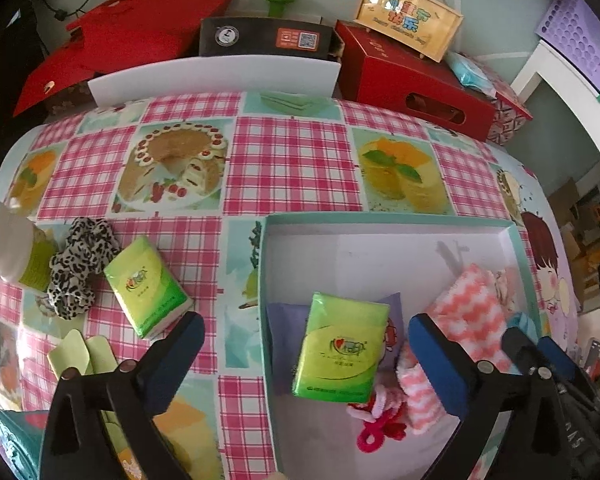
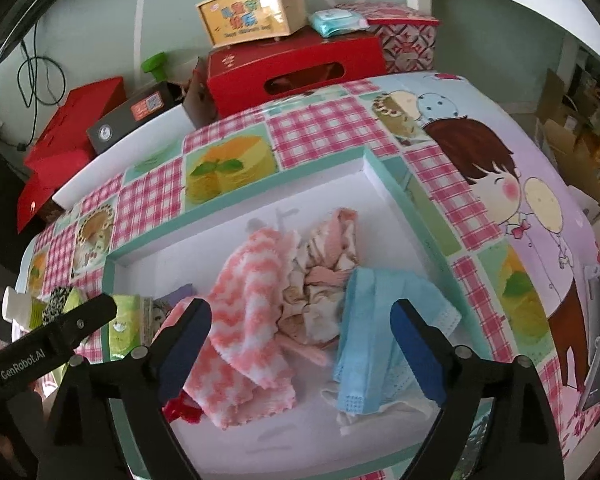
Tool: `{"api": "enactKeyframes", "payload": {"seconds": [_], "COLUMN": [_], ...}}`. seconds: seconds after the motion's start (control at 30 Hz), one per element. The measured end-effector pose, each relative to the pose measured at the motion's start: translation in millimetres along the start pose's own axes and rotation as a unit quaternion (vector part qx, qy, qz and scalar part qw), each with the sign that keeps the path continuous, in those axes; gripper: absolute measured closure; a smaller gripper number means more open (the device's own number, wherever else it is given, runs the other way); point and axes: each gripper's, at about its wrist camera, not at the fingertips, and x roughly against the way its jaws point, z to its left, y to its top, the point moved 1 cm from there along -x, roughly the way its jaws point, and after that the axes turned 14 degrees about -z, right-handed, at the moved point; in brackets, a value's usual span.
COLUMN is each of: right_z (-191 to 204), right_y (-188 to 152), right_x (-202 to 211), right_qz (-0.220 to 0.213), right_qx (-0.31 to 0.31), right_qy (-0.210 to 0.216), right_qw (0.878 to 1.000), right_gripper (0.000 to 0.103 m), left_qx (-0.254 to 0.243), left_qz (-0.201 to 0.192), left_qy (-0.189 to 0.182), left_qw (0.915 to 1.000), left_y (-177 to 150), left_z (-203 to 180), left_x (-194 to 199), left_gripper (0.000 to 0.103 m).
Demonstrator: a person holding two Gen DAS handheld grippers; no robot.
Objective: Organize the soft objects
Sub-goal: 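Open the left gripper over the tray while the right releases the pink towel inside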
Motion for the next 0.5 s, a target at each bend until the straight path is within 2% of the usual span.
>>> {"api": "enactKeyframes", "payload": {"seconds": [0.5], "right_z": [4.5], "right_y": [1.1], "right_x": [0.3], "right_qz": [0.003], "right_qx": [0.008], "right_qy": [0.007], "right_qw": [1.000], "right_gripper": [0.012], "left_qx": [0.002], "left_qz": [-0.011], "left_qy": [0.029], "left_qw": [0.9995], "left_y": [-2.6], "left_z": [15.7], "left_x": [7.7], "left_gripper": [0.000]}}
